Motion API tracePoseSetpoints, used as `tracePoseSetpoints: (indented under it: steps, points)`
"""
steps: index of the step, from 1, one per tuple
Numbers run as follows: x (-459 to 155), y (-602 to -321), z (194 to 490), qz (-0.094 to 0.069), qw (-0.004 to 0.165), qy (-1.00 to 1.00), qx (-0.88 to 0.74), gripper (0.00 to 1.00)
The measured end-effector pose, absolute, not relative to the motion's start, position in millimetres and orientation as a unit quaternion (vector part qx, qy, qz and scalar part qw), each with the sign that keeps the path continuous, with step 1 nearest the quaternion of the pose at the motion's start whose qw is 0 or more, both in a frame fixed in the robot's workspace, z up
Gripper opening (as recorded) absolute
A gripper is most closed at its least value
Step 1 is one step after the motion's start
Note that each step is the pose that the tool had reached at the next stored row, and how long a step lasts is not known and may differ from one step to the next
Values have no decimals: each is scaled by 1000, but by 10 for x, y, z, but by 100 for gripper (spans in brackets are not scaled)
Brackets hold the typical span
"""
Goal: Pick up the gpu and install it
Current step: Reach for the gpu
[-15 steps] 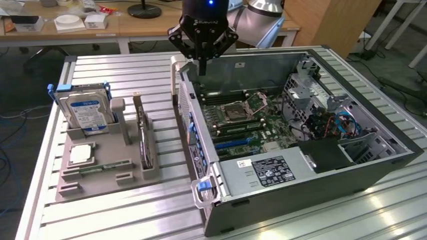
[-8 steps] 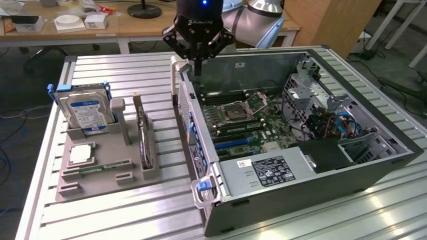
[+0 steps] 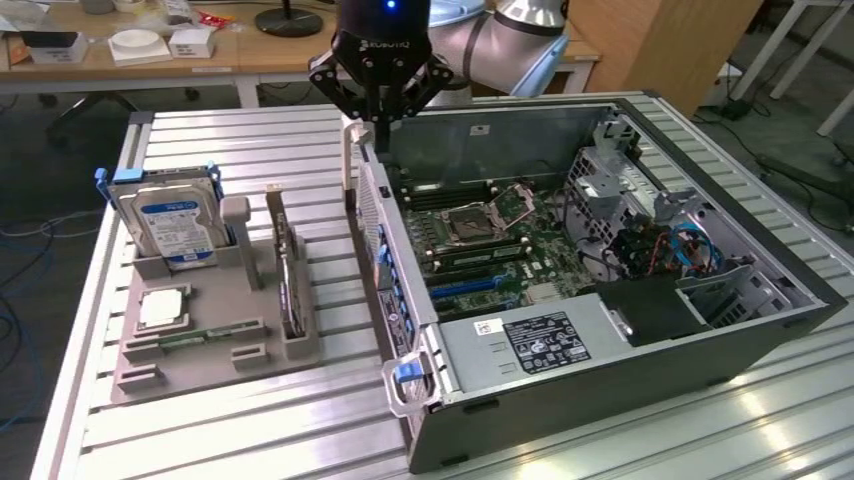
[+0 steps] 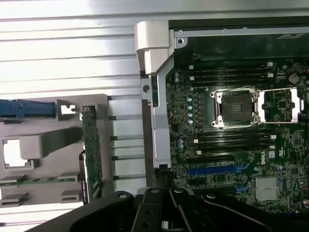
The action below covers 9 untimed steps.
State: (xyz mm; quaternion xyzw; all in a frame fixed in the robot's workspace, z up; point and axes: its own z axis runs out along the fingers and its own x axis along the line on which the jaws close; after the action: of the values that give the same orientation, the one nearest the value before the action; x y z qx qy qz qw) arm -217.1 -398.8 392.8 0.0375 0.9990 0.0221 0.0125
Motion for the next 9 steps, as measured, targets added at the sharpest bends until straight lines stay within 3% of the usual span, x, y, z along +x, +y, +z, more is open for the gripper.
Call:
tracePoseSetpoints:
  steps: [9]
  points:
    - [-2325,-3989,3926,22,12,999,37,10]
